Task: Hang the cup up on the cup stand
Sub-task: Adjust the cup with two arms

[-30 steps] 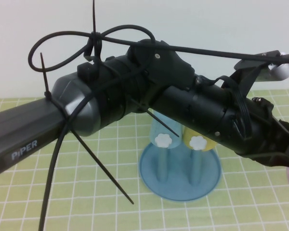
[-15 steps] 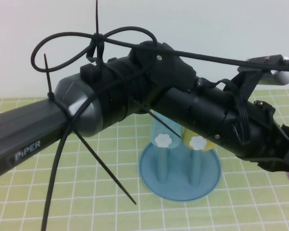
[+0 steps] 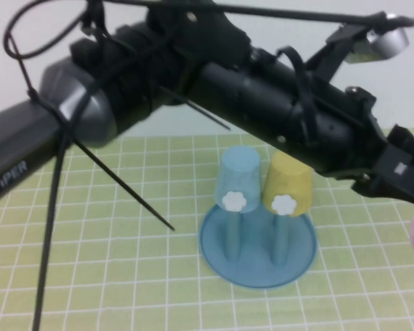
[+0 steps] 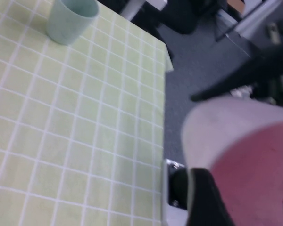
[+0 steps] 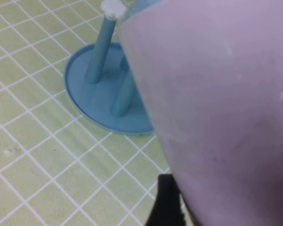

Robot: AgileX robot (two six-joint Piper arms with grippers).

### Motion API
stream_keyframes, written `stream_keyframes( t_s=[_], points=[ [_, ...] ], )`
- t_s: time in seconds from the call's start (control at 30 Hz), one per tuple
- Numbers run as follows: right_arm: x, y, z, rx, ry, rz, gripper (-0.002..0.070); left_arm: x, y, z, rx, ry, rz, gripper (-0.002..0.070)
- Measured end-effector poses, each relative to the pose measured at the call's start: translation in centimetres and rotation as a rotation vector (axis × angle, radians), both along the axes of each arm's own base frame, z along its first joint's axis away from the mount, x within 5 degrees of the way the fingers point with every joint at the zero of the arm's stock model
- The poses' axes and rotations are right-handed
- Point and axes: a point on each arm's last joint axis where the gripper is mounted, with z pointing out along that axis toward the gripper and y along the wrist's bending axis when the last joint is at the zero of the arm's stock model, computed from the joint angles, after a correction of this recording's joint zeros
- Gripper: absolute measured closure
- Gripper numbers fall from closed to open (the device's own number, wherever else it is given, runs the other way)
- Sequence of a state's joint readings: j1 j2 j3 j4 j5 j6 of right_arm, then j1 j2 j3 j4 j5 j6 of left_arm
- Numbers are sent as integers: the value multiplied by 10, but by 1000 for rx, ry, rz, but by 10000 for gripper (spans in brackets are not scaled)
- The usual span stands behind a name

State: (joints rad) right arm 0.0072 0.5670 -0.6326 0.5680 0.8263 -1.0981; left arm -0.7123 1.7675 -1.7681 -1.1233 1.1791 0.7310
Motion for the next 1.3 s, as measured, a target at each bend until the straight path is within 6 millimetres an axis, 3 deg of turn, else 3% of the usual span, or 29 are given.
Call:
stream_keyframes(
  t_s=[0.27,0.63,0.77,1.03,1.13,1.23,1.27,1.3],
  points=[
    [0,0,0,1,4,-2,123,-16,-4,3,-28,-100,-147,326],
    [15,-1,-8,8,87,-18,124,-18,-4,4,-33,-103,-165,326],
    [18,-1,-9,9,97,-21,124,-27,-11,2,-16,-122,-191,326],
    [18,-1,-10,7,101,-21,126,-41,-31,-13,106,-325,-174,341],
    [18,-1,-10,7,99,-22,126,-40,-33,-11,97,-301,-137,421],
    [18,-1,-10,7,100,-22,127,-37,-35,-10,93,-261,-76,624],
    [18,-1,-10,7,100,-22,128,-36,-35,-10,90,-261,-67,671],
    [19,-1,-9,9,97,-25,130,-36,-35,-9,89,-261,-62,674]
  ],
)
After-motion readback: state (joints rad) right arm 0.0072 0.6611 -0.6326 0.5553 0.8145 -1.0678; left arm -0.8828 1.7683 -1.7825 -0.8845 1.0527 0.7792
